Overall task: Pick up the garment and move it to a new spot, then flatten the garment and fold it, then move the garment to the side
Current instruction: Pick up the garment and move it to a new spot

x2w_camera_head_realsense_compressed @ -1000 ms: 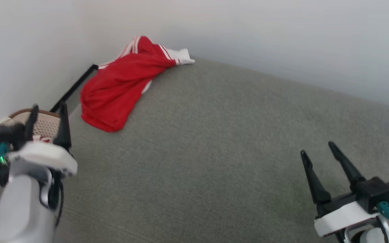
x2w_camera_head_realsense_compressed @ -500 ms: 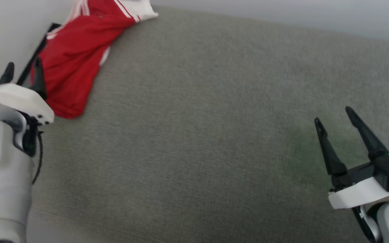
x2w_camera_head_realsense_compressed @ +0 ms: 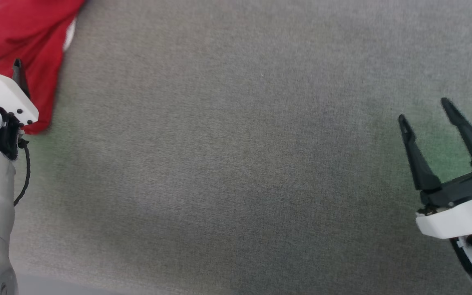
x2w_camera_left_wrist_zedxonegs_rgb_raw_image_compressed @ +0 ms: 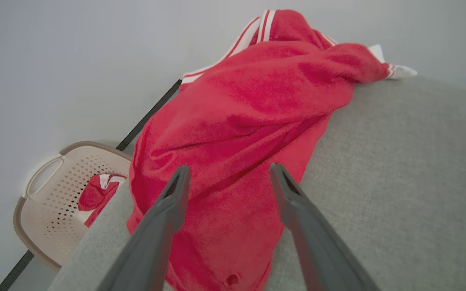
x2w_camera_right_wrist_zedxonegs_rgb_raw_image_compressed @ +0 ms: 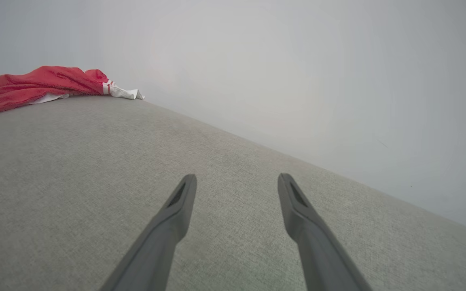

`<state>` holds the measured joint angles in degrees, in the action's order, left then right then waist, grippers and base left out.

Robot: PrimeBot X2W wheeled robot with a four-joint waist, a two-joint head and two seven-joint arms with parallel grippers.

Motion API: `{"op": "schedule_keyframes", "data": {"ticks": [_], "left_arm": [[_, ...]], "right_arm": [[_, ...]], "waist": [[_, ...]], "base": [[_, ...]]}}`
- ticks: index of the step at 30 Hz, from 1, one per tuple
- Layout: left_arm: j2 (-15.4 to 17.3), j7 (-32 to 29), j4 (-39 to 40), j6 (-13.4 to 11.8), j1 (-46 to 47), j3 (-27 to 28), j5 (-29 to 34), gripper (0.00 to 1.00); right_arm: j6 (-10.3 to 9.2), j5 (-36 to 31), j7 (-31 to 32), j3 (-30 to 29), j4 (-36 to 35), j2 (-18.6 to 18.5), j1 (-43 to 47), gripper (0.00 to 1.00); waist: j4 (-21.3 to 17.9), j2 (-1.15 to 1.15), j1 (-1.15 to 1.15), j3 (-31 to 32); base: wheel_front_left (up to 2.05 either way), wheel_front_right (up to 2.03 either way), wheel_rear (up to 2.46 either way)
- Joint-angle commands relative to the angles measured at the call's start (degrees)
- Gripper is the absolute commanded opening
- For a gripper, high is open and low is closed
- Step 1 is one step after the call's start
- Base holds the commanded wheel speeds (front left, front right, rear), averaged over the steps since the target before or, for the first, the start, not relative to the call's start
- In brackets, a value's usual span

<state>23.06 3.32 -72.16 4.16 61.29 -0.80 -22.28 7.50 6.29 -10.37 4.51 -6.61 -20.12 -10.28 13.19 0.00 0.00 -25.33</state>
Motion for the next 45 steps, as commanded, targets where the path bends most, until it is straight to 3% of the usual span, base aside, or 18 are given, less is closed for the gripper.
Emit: {"op": "schedule_keyframes", "data": {"ticks": [1,16,25,26,27,35,45], "left_arm": [[-0.2,-1.5,-0.5,-0.7,1.1,0.1,-0.9,1.0],[-1.7,-17.5,-2.0,-3.8,1.2,-0.6,-2.2,1.0],[-3.0,-22.9,-3.0,-3.6,-0.2,0.0,-4.5,1.0],[-3.0,-22.8,-3.0,-3.2,-0.2,0.0,-4.5,0.16],[-3.0,-23.0,-3.0,-3.0,-0.2,0.1,-4.7,0.0],[0.7,-16.1,-2.0,-2.1,3.3,-0.9,-3.6,0.0],[4.6,-8.6,-0.5,0.7,8.1,-4.8,-0.1,0.0]], "right_arm": [[0.0,-0.5,0.6,-0.4,-1.2,-0.3,-0.7,1.0],[-0.01,-1.2,3.7,-1.7,-6.5,-1.4,-1.4,1.0],[-0.01,-1.7,4.7,-2.7,-9.1,-1.5,-1.6,1.0],[-0.01,-1.8,4.8,-2.7,-9.2,-1.4,-1.6,1.0],[0.0,-1.9,4.9,-2.8,-9.2,-1.2,-1.6,1.0],[-0.01,-2.0,4.0,-3.4,-8.2,-0.5,-1.9,1.0],[0.0,-1.6,0.8,-3.3,-3.7,2.3,-1.4,1.0]], "waist": [[-0.7,0.0,0.0,-2.4],[-1.4,0.0,0.0,-8.1],[-1.9,0.0,0.0,-10.6],[-2.0,0.0,0.0,-10.8],[-2.0,0.0,0.0,-10.9],[-1.3,0.0,0.0,-9.3],[-1.0,0.0,0.0,-2.1]], "base": [[0.0,0.0,0.0],[0.0,0.0,0.0],[0.0,0.0,0.0],[0.0,0.0,0.0],[0.0,0.0,0.0],[0.0,0.0,0.0],[0.0,0.0,0.0]]}}
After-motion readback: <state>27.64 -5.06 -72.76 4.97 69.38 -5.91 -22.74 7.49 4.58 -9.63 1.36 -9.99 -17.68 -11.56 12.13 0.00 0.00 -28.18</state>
